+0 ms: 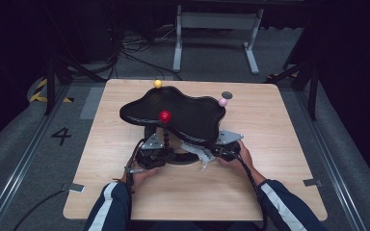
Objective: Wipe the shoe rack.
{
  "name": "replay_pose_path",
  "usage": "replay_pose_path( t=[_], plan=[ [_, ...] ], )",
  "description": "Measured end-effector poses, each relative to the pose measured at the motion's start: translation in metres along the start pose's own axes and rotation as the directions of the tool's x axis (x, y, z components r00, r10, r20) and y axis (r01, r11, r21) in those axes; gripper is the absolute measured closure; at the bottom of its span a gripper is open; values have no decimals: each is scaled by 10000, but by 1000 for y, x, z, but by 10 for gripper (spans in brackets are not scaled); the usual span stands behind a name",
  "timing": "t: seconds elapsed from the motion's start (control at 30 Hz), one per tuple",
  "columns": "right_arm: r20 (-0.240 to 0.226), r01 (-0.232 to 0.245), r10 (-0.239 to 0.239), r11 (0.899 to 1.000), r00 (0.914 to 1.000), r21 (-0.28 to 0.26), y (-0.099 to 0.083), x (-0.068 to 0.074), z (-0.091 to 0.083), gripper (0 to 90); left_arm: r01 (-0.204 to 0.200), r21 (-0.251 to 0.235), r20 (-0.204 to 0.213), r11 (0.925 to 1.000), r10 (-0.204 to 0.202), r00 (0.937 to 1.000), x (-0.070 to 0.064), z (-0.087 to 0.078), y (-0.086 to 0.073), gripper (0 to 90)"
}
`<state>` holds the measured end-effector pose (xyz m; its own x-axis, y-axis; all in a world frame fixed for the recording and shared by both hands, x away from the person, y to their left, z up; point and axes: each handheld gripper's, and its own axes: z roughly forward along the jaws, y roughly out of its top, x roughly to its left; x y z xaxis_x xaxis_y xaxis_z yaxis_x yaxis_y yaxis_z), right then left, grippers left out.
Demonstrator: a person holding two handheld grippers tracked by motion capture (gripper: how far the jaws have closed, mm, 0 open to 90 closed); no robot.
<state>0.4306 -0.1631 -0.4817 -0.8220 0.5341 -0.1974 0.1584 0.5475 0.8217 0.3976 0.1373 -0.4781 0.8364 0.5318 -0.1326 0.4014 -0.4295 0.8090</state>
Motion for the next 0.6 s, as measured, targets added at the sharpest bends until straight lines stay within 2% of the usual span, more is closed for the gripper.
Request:
replay_pose_path(
  t=[0.07, 0.13, 0.17, 0.2, 0.23, 0.27, 0.3, 0.37, 0.43, 0.5, 0.6],
  plan=[
    [77, -40, 41, 10000, 10000, -32, -1, -1, 0, 783, -16, -3, 0, 10000, 16, 10000, 0, 0, 0, 735],
    [468, -74, 72, 10000, 9989, 52, -2, -6, 1, 782, -19, -23, 18, 10000, 19, 10000, 0, 0, 0, 738],
    [874, -330, 314, 9993, 9957, 169, -2, -15, 2, 782, -9, -29, 33, 10000, 9, 10000, 0, 0, 0, 739],
    [874, -330, 314, 9993, 9957, 169, -2, -15, 2, 782, 6, -29, 37, 10000, -6, 10000, 0, 0, 0, 739],
    [1099, -472, 451, 9987, 9929, 166, -4, -20, 3, 782, 10, -23, 37, 10000, -10, 10000, 0, 0, 0, 739],
    [1278, -835, 811, 9964, 9885, 133, -5, -27, 3, 784, 14, -40, 55, 10000, -14, 10000, 0, 0, 0, 740],
    [1399, -969, 940, 9952, 9857, 140, -7, -30, 3, 785, 24, -52, 104, 10000, -24, 9999, 0, 0, 0, 740],
    [1445, -1143, 1102, 9932, 9833, 206, -7, -35, 3, 784, 152, 5, 74, 9999, -152, 9999, 0, -1, -1, 740],
    [1748, -1236, 1175, 9920, 9776, 242, -8, -41, 3, 785, 147, -9, 85, 9999, -147, 9999, -1, -1, -1, 740],
    [1765, -1419, 1364, 9897, 9748, 186, -9, -45, 4, 783, 160, -21, 61, 9999, -160, 9999, -1, -1, -1, 740],
    [1928, -1116, 1054, 9935, 9756, 212, -8, -45, 6, 784, 117, -54, 50, 9999, -116, 9999, -2, -1, -1, 740]
  ],
)
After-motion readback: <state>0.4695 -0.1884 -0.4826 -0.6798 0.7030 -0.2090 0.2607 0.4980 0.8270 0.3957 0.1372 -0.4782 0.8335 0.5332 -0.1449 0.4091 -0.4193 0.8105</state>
